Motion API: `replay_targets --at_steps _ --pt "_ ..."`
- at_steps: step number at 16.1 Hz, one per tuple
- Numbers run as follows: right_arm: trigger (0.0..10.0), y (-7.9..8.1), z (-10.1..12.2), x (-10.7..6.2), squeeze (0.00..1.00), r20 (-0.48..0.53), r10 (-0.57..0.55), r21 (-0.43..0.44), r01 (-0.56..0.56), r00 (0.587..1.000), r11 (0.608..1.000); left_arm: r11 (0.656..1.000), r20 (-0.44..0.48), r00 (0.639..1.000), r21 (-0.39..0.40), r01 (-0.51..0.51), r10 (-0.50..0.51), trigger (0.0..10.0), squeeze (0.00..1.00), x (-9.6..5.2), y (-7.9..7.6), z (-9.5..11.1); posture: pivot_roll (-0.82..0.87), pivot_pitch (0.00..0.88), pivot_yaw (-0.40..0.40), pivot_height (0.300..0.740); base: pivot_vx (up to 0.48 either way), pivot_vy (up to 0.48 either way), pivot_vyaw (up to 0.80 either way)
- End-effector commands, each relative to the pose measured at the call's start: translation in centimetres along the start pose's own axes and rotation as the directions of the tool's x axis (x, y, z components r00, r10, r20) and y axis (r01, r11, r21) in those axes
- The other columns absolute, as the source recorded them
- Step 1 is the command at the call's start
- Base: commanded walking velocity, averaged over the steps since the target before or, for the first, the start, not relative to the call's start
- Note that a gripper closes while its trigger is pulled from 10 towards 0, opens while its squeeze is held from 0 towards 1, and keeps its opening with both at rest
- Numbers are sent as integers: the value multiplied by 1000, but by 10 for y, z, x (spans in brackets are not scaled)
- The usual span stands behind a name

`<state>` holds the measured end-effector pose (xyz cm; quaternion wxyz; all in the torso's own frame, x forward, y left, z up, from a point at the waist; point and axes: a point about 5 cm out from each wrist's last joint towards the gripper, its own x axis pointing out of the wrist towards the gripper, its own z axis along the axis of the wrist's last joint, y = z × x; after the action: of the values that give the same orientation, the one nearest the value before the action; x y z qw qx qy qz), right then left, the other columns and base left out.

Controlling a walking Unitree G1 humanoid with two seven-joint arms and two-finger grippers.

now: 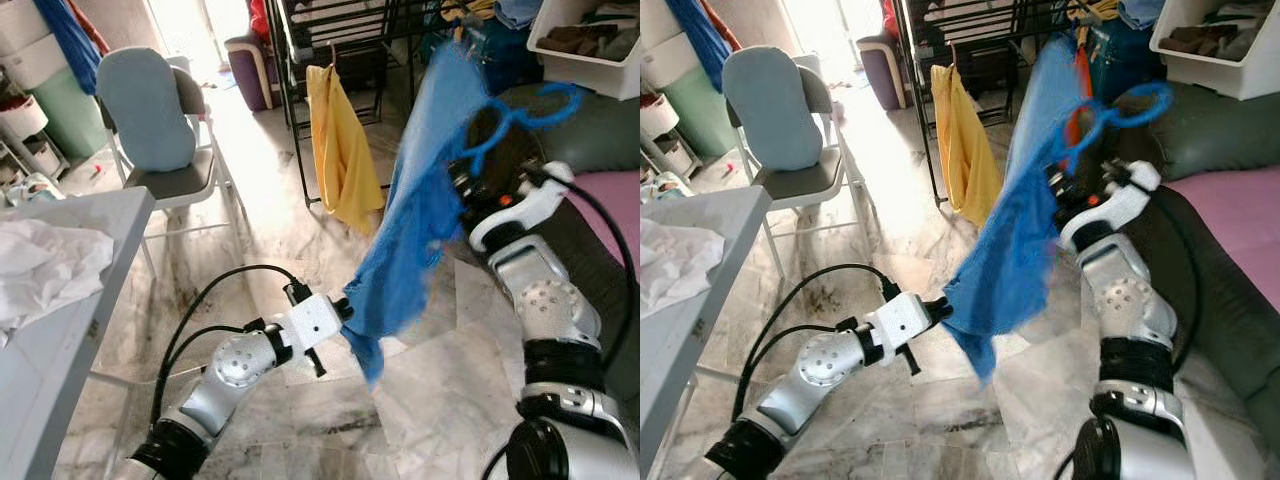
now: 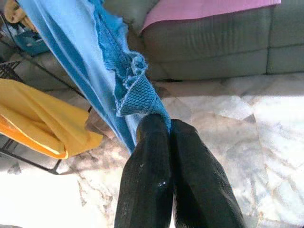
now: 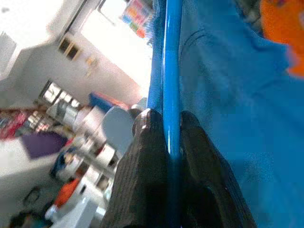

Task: Hang hanger

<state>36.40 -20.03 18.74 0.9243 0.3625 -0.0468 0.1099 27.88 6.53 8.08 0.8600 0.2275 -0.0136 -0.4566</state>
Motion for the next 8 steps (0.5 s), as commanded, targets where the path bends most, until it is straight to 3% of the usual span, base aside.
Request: replay_targets --at_steps 1,2,3,5,7,8 --pt "10000 18 16 9 0 81 66 -16 -65 994 998 1000 -40 999 -3 10 -10 10000 0 -1 -1 -8 -155 0 76 740 0 0 0" --pt "10000 27 7 9 0 50 96 -125 -89 994 988 1000 -33 999 -23 15 -16 10000 0 2 -5 -8 -157 0 70 740 0 0 0" --pt "10000 32 -2 10 0 18 100 -298 -90 995 950 999 -15 999 -37 32 -33 10000 0 5 -9 -5 -159 0 66 740 0 0 0" --pt "10000 34 -3 10 0 42 87 -435 -60 995 898 997 -6 998 -50 54 -55 10000 0 7 -14 -4 -162 0 59 740 0 0 0" --pt "10000 36 -3 10 0 58 102 -472 -63 993 879 995 -9 996 -47 87 -87 10000 0 8 -19 -5 -164 0 57 740 0 0 0" --pt "10000 40 -10 8 0 15 147 -504 -120 989 856 993 -8 995 -72 94 -95 10000 224 9 -22 -6 -168 0 55 740 0 0 0"
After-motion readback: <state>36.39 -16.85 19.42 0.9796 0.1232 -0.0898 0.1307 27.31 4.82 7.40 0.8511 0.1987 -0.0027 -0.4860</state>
